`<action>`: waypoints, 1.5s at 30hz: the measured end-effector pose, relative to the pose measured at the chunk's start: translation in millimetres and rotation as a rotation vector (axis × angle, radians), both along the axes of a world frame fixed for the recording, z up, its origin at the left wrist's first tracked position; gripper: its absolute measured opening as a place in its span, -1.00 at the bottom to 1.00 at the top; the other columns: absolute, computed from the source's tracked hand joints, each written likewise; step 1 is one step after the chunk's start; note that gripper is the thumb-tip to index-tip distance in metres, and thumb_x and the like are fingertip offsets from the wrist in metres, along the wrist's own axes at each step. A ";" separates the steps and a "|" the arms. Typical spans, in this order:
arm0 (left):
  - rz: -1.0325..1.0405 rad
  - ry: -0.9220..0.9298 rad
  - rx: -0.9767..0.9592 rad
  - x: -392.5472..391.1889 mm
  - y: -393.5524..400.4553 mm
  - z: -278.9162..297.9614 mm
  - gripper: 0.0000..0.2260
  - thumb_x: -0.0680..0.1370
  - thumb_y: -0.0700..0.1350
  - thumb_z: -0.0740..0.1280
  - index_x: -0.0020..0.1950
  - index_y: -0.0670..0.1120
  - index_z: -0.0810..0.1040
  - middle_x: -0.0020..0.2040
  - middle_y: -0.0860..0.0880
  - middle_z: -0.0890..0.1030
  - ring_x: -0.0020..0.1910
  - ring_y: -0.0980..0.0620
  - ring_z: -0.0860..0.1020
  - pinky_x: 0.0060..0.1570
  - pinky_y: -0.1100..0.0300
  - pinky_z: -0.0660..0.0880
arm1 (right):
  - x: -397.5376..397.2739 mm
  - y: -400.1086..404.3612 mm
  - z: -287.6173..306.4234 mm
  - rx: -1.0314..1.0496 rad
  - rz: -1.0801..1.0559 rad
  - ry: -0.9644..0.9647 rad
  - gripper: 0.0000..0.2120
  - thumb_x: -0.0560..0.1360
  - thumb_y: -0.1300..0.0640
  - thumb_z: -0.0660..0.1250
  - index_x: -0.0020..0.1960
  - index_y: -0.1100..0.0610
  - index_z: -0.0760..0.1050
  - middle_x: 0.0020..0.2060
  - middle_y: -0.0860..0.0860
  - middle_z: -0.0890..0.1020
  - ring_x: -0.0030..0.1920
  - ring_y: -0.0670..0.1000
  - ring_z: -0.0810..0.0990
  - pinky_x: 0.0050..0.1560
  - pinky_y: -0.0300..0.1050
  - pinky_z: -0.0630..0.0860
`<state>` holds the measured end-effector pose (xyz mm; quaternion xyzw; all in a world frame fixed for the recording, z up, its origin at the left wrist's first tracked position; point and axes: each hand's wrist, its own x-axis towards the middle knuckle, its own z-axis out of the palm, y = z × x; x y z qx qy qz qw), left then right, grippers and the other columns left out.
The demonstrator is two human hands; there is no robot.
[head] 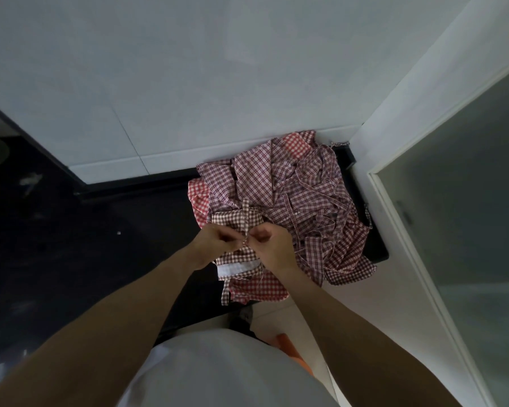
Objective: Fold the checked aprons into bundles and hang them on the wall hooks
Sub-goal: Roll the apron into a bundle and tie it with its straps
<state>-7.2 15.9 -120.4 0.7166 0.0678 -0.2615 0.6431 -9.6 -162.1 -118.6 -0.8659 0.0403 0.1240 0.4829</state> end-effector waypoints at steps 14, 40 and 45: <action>0.113 -0.028 0.067 2.2 -5.4 -4.5 -0.85 0.39 -0.29 0.57 -0.13 -0.26 0.63 -0.17 -0.16 0.69 -0.21 0.09 0.67 -0.15 0.31 0.57 | 6.9 -10.6 4.8 0.122 0.236 0.150 -0.58 0.63 0.06 0.30 -0.21 0.40 0.54 -0.42 0.20 0.56 -0.42 0.10 0.54 -0.27 0.07 0.54; -0.290 -1.024 0.639 -4.0 -7.8 -10.5 -0.84 0.52 -0.23 0.29 -0.17 -0.20 0.65 -0.27 -0.08 0.61 -0.28 0.00 0.56 -0.25 0.20 0.53 | 35.5 -0.2 4.0 -0.166 0.078 0.266 -0.47 0.52 -0.04 0.45 -0.54 0.12 0.38 -0.61 -0.06 0.38 -0.61 -0.16 0.29 -0.49 -0.31 0.23; -0.155 -0.533 0.500 -5.4 -12.3 -3.5 -0.84 0.44 -0.31 0.48 -0.24 -0.16 0.54 -0.25 -0.03 0.61 -0.28 0.04 0.55 -0.26 0.10 0.51 | 30.5 0.2 6.2 -0.007 0.006 0.342 -0.55 0.46 -0.06 0.50 -0.26 0.36 0.65 -0.40 0.22 0.63 -0.39 0.03 0.55 -0.18 -0.06 0.54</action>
